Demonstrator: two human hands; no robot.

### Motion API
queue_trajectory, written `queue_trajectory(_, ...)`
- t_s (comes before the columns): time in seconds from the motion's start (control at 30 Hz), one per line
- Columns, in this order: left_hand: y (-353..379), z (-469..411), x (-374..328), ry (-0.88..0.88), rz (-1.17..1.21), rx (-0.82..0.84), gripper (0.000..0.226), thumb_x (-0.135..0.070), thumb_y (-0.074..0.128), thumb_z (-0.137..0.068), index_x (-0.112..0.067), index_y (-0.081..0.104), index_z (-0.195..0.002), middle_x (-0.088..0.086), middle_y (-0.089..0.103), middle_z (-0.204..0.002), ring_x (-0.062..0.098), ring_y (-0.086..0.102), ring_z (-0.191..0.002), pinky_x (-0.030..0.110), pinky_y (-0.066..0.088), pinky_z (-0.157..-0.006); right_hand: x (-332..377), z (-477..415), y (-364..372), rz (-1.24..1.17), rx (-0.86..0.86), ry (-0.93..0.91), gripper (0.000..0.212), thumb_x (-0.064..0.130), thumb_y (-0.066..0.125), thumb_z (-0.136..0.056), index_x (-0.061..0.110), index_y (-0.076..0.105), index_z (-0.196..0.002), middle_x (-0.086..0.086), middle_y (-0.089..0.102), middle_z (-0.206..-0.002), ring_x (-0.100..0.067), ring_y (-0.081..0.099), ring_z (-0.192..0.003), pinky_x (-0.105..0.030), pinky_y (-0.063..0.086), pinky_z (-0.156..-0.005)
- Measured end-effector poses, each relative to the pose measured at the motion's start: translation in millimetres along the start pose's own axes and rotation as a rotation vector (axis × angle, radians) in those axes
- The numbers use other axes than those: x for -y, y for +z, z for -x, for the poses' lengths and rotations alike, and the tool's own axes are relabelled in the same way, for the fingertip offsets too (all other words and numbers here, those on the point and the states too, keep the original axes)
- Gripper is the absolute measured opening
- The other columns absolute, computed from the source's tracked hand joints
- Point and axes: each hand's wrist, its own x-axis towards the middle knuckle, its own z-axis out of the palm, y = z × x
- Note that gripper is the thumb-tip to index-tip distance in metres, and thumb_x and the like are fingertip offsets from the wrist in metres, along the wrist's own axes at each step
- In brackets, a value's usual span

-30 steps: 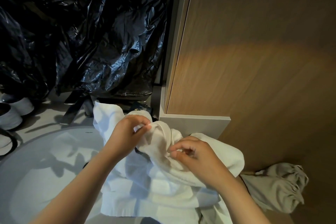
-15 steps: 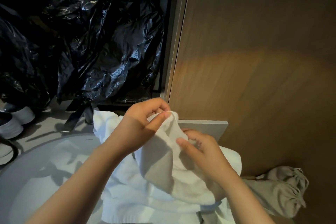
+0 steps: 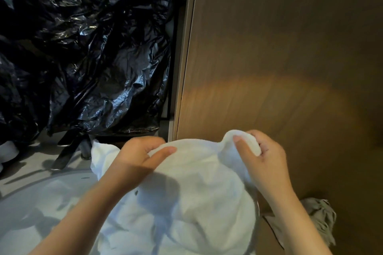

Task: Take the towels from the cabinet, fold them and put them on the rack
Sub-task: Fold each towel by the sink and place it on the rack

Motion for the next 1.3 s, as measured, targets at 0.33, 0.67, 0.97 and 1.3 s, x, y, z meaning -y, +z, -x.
queue_trajectory(0.33,7.7,1.5,-47.0,0.118,0.052,0.099,0.025,-0.04,0.05,-0.091,-0.028,0.072,-0.091,-0.014,0.068,-0.084,0.003,0.062,-0.084,0.029,0.047,-0.079,1.2,17.0,24.6,0.001,0.448,0.008,0.039,0.072,0.058,-0.077,0.056,0.064,-0.113,0.01,0.069,-0.087,-0.014,0.063,-0.082,-0.044,0.054,-0.075)
queue_trajectory(0.67,-4.8,19.2,-14.1,-0.02,0.09,0.164,0.024,-0.041,0.065,-0.085,-0.03,0.058,-0.066,-0.016,0.052,-0.059,0.003,0.049,-0.058,0.011,0.034,-0.053,-8.7,1.2,-4.4,-0.239,-0.118,0.178,0.022,0.014,0.058,-0.095,0.008,0.064,-0.074,-0.007,0.058,-0.068,-0.012,0.051,-0.064,-0.028,0.038,-0.06)
queue_trajectory(0.97,-4.7,23.2,7.4,-0.155,-0.024,0.002,0.031,-0.028,0.068,-0.088,-0.023,0.054,-0.061,-0.005,0.051,-0.06,0.008,0.045,-0.058,0.021,0.036,-0.058,-26.0,-4.2,-4.0,-0.07,-0.081,0.276,0.03,0.026,0.059,-0.095,0.002,0.061,-0.076,-0.017,0.058,-0.074,-0.027,0.051,-0.068,-0.032,0.039,-0.061)
queue_trajectory(1.3,4.9,26.7,-33.0,-0.22,0.152,-0.328,0.009,-0.026,0.075,-0.082,-0.027,0.066,-0.08,-0.008,0.046,-0.056,0.007,0.043,-0.054,0.018,0.037,-0.057,-18.8,13.0,-0.3,-0.21,0.238,0.232,0.025,0.031,0.065,-0.09,0.037,0.067,-0.114,0.016,0.071,-0.107,-0.004,0.065,-0.104,-0.023,0.054,-0.085)
